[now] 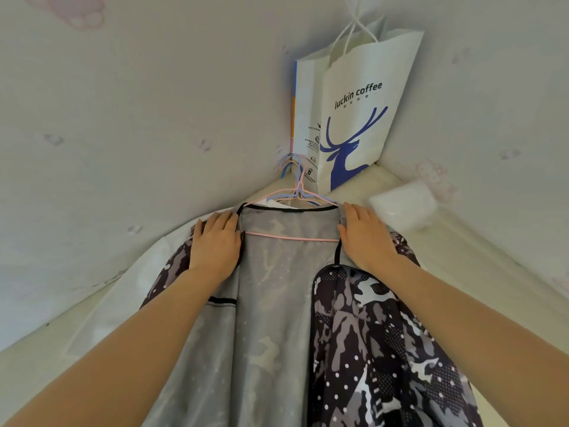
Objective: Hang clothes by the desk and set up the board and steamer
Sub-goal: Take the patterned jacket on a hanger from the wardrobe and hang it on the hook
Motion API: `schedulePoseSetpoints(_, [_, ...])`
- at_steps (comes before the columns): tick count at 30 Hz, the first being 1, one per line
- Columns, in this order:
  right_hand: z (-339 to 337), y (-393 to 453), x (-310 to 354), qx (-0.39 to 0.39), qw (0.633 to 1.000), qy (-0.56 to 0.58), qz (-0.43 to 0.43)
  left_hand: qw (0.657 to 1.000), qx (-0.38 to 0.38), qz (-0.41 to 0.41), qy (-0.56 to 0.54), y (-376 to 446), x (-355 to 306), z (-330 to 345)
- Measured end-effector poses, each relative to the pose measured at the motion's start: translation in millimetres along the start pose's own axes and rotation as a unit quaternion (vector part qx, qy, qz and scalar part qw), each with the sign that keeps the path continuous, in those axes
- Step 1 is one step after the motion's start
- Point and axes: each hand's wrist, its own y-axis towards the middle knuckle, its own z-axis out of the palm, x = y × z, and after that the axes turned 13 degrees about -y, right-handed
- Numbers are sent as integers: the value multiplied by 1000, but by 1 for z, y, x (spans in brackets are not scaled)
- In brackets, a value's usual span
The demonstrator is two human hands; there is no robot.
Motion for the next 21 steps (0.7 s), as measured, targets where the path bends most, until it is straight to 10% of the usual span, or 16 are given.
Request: schedulePoseSetpoints(21, [-10, -262, 75, 74, 997, -19, 23, 995, 73, 60, 41, -219, -47, -32])
